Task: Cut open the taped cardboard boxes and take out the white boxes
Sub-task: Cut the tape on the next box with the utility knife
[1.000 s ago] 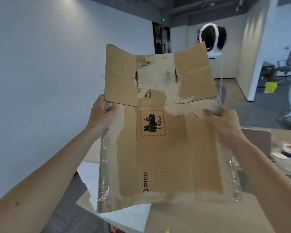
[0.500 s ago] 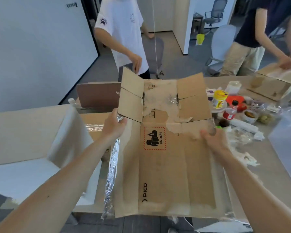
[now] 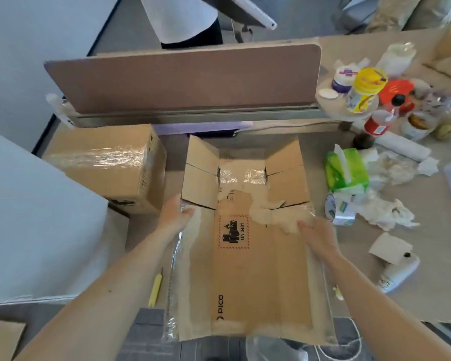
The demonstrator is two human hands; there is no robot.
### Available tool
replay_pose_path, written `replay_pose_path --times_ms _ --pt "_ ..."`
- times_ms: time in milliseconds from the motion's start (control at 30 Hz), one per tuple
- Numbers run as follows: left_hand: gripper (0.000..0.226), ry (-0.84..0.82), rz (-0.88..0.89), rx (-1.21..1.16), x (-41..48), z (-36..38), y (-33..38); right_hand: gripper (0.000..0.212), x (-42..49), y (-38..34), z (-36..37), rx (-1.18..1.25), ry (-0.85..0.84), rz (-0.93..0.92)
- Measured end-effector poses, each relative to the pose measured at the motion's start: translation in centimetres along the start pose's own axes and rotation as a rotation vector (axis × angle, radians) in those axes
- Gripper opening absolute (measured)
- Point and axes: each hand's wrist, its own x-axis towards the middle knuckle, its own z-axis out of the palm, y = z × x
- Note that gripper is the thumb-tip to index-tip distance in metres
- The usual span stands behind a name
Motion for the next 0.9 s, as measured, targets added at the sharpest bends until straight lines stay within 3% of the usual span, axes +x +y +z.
replay_pose_path --times_ms 133,200,267,433,567,667,900 --pt "0.032 -0.012 -0.077 0.125 2.3 2.1 -1.1 0.019 1.5 0.6 0.6 -0.227 0.067 0.027" --pt "0.05 0.041 -0.106 0.205 3.3 2.6 -1.1 0.039 2.4 0.3 1.0 -0.339 0.203 -0.041" --pt "0.07 0.104 -0.023 0.328 4.7 3.2 -0.7 0.055 3.8 -0.8 1.7 -0.343 0.285 -0.172" --pt "0.106 -0.157 0.122 0.537 10.5 5.9 3.9 0.071 11.2 -6.2 4.1 -0.499 0.092 -0.4" --pt "0.125 -0.295 0.094 0.591 14.5 7.7 5.8 0.083 17.2 -8.4 5.9 -0.675 -0.082 -0.366" --pt "0.127 -0.315 0.078 0.669 15.8 8.6 5.6 0.089 18.4 -7.2 7.0 -0.802 -0.141 -0.349" --pt "0.125 -0.321 0.092 0.71 16.4 9.0 5.4 0.093 19.6 -6.6 7.7 -0.836 -0.243 -0.283"
